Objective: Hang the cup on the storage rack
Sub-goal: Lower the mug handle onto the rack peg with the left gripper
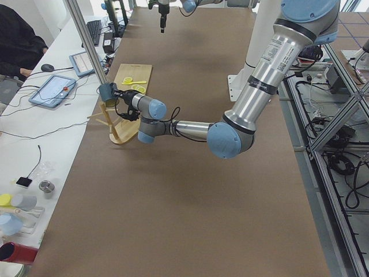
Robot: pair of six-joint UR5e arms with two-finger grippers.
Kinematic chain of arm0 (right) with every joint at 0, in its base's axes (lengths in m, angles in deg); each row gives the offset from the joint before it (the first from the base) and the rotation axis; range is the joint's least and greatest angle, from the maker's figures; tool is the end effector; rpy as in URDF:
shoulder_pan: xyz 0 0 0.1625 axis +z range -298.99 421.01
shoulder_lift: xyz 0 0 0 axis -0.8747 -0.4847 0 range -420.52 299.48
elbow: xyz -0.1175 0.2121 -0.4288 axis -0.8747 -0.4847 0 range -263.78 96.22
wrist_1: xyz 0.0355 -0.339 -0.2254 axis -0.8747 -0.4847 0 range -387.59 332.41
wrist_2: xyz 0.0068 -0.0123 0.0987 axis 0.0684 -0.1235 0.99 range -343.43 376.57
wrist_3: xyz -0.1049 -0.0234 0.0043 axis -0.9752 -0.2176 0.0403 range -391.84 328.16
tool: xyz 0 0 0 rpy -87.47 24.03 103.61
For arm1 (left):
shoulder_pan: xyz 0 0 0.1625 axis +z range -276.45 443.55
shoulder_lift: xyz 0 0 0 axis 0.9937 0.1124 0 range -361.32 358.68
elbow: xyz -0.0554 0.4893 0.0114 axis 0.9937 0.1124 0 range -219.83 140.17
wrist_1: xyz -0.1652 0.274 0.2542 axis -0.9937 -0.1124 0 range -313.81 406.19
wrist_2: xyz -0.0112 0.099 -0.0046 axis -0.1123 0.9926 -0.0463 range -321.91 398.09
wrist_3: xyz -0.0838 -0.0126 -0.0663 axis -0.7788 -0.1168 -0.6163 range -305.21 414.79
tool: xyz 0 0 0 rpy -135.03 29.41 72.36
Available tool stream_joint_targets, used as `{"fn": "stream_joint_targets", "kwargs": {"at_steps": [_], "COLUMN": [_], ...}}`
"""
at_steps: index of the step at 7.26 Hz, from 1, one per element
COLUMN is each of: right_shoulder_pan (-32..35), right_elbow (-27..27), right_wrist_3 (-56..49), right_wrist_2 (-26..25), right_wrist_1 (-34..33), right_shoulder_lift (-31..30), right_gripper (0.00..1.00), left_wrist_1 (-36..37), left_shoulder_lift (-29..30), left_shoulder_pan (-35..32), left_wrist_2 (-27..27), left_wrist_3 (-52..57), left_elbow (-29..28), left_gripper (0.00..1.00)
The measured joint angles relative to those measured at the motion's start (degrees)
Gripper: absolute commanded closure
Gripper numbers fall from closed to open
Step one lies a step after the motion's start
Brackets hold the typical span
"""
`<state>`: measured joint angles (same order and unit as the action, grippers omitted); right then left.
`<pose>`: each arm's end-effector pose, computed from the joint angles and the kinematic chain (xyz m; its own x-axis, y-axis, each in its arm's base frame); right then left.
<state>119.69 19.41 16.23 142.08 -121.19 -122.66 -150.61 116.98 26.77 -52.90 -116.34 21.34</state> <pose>-0.2794 -0.5953 0.3532 0.6490 0.0202 0.7605 -0.1050 0.9925 0.0633 0.2708 -0.6536 0.4738 -0.8410 -0.5190 -0.1527 -0.0243 0.3183 -0.9477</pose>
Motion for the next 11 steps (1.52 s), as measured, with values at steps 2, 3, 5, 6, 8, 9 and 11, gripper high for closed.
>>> {"fn": "stream_joint_targets", "kwargs": {"at_steps": [2, 3, 5, 6, 8, 9, 11], "right_shoulder_pan": [0.0, -0.1, -0.1, -0.1, -0.1, -0.1, -0.1], "right_elbow": [0.0, 0.0, 0.0, 0.0, 0.0, -0.1, -0.1], "right_wrist_3": [0.0, 0.0, 0.0, 0.0, 0.0, 0.0, 0.0], "right_wrist_2": [0.0, 0.0, 0.0, 0.0, 0.0, 0.0, 0.0], "right_wrist_1": [0.0, 0.0, 0.0, 0.0, 0.0, 0.0, 0.1], "right_shoulder_lift": [0.0, 0.1, 0.1, 0.1, 0.1, 0.1, 0.1], "right_gripper": [0.00, 0.00, 0.00, 0.00, 0.00, 0.00, 0.00], "left_wrist_1": [-0.6, -0.7, -0.7, -0.7, -0.7, -0.7, -0.6], "left_shoulder_lift": [-0.9, -1.0, -1.0, -1.0, -1.1, -1.1, -1.1], "left_shoulder_pan": [0.0, 0.0, -0.1, -0.1, -0.3, -0.3, -0.4], "left_wrist_2": [-0.1, -0.1, 0.0, 0.0, 0.2, 0.3, 0.6], "left_wrist_3": [-0.3, -0.4, -0.6, -0.6, -0.6, -0.5, -0.4], "left_elbow": [0.0, 0.0, 0.0, 0.0, -0.1, -0.3, -0.5], "left_gripper": [1.00, 1.00, 1.00, 1.00, 1.00, 1.00, 0.01]}}
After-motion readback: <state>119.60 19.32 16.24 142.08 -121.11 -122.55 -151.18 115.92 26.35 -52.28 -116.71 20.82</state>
